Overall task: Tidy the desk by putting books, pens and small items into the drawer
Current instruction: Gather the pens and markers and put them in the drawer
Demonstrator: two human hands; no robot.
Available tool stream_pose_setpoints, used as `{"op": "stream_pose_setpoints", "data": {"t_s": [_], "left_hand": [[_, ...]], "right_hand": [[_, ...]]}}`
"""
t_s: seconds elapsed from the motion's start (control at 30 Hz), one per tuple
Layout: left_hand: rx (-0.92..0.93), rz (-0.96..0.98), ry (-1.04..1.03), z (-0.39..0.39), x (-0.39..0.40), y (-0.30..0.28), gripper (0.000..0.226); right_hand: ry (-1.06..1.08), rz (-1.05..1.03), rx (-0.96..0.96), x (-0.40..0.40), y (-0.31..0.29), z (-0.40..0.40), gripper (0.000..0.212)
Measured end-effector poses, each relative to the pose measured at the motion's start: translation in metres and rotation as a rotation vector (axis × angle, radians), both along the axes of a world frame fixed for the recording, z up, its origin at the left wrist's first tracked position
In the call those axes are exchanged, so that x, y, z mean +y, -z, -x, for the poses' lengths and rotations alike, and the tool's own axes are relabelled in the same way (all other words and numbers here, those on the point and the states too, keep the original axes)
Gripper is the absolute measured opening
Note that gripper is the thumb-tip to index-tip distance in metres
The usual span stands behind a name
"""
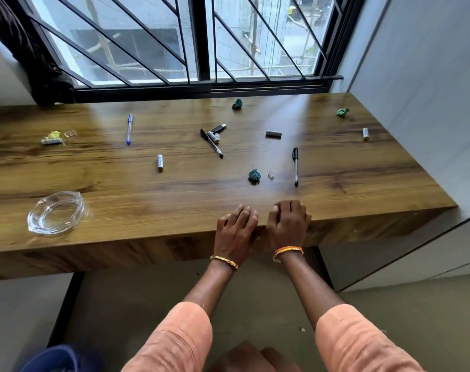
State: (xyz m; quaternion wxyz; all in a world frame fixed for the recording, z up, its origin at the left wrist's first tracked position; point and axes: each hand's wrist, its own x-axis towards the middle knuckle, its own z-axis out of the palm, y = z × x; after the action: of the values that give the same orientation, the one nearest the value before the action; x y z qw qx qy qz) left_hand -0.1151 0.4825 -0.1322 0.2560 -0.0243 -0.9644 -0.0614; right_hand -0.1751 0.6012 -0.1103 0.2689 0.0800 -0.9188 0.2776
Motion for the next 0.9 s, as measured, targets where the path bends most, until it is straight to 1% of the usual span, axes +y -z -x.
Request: {"op": "stream_pose_setpoints", "data": {"t_s": [0.07, 0.1, 0.13, 0.17, 0.23, 0.3, 0.37, 0.43, 0.53, 0.6, 0.67, 0.73, 0.77, 0.83, 0.87, 0.9], "left_hand": [[-0.001, -0.002, -0.011, 0.003, -0.001, -0.007, 0.051], [-0.008, -0.024, -0.022, 0.003, -0.001, -0.013, 0.046], [-0.014, -0.056, -0.025, 0.005, -0.001, -0.019, 0.041], [-0.027, -0.106, -0.019, 0.007, -0.002, -0.026, 0.040], [-0.066, -0.265, -0.017, 0.012, -0.007, -0.043, 0.043], [-0.151, -0.471, -0.046, 0.025, -0.015, -0.057, 0.047], [-0.201, -0.670, -0.075, 0.042, -0.022, -0.068, 0.049], [-0.156, -0.899, -0.145, 0.059, -0.028, -0.070, 0.045], [-0.011, -1.235, -0.366, 0.082, -0.034, -0.065, 0.038], [0.049, -1.319, -0.425, 0.091, -0.033, -0.062, 0.033], [0.085, -1.298, -0.427, 0.096, -0.031, -0.062, 0.028], [0.072, -1.280, -0.416, 0.103, -0.034, -0.059, 0.022], [0.063, -1.318, -0.414, 0.106, -0.036, -0.058, 0.020], [0.080, -1.477, -0.408, 0.115, -0.040, -0.065, 0.019], [0.100, -1.542, -0.386, 0.120, -0.043, -0.070, 0.018], [0.112, -1.565, -0.356, 0.125, -0.046, -0.077, 0.016]], "right_hand": [[0.039, 0.273, -0.056, -0.003, -0.018, 0.009, 0.027], [0.080, 0.398, -0.101, -0.002, -0.026, 0.018, 0.026], [0.134, 0.479, -0.154, 0.000, -0.034, 0.031, 0.023], [0.187, 0.504, -0.218, 0.005, -0.039, 0.046, 0.024], [0.230, 0.402, -0.382, 0.014, -0.047, 0.079, 0.035], [0.211, 0.267, -0.521, 0.018, -0.052, 0.105, 0.044], [0.199, 0.197, -0.577, 0.014, -0.054, 0.124, 0.048], [0.215, 0.129, -0.578, 0.008, -0.057, 0.136, 0.047], [0.216, 0.075, -0.552, 0.005, -0.053, 0.153, 0.037], [0.220, 0.055, -0.565, 0.008, -0.050, 0.161, 0.035], [0.219, 0.068, -0.602, 0.012, -0.051, 0.167, 0.034], [0.155, 0.186, -0.673, 0.010, -0.059, 0.173, 0.029], [0.090, 0.278, -0.694, 0.007, -0.065, 0.175, 0.025], [-0.085, 0.411, -0.706, -0.009, -0.079, 0.176, 0.018], [-0.198, 0.433, -0.731, -0.020, -0.087, 0.174, 0.016], [-0.333, 0.439, -0.772, -0.032, -0.096, 0.168, 0.013]]}}
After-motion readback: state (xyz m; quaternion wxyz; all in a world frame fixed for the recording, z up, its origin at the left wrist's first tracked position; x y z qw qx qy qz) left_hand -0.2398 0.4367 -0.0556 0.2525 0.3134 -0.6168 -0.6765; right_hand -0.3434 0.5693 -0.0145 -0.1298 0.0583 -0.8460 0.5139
